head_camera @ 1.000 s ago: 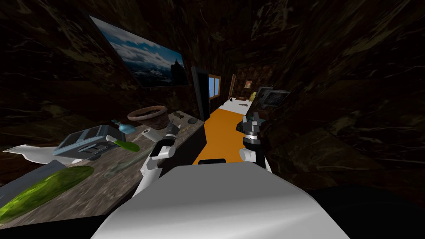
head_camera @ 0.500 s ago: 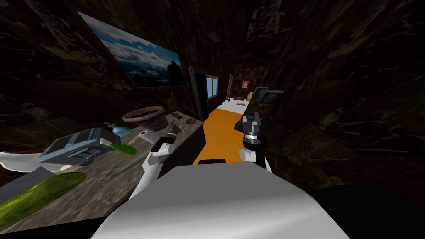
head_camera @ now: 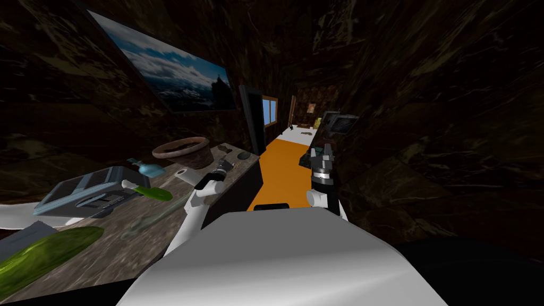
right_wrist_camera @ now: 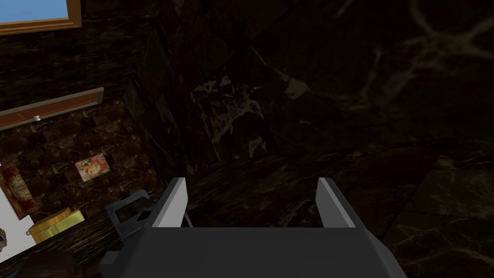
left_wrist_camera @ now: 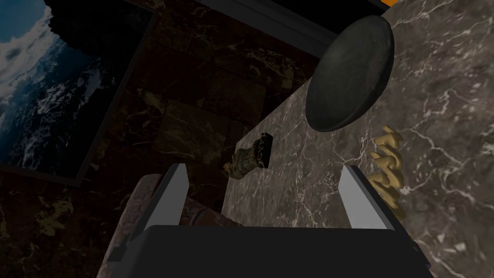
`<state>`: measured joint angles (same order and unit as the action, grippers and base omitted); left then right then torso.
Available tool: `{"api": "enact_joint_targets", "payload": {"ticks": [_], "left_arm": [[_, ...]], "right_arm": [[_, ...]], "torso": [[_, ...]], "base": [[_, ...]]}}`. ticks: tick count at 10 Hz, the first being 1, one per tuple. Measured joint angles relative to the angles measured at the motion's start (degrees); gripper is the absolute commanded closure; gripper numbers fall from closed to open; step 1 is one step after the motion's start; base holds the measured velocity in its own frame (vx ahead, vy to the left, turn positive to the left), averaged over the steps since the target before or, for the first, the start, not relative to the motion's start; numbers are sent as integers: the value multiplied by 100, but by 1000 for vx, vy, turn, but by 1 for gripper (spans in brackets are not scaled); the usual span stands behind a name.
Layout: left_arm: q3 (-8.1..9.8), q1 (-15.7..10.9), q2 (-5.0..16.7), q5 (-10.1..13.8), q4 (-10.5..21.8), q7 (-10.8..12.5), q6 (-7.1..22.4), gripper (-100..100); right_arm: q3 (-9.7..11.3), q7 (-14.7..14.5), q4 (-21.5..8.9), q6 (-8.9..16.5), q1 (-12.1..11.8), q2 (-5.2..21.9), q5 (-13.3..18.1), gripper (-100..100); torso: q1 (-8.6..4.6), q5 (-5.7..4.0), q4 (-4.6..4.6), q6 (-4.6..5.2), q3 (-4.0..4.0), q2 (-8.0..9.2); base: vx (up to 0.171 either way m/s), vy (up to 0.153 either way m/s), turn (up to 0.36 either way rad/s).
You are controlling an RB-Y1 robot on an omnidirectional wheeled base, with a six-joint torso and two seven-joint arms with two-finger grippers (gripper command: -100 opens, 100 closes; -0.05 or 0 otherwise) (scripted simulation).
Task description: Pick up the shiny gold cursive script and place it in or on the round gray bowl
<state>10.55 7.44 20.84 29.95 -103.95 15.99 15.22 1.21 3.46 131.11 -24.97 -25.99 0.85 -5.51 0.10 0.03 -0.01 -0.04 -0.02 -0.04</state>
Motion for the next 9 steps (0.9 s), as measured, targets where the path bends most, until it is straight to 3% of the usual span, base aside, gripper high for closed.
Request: {"api": "enact_joint_targets", "payload": {"ticks": [3,9], "left_arm": [[7,-246,162,319,324,247,433,-100],[32,-604,311,666,649,621,1385,-100]], "right_arm": [[0,0,0,0,0,0,0,0],[0,0,0,0,0,0,0,0]], "torso": [[1,0,0,1,-2,-3],[2,0,-1,-1,-3,-5]], "base": [[6,18,-30],[11,18,-14]]}}
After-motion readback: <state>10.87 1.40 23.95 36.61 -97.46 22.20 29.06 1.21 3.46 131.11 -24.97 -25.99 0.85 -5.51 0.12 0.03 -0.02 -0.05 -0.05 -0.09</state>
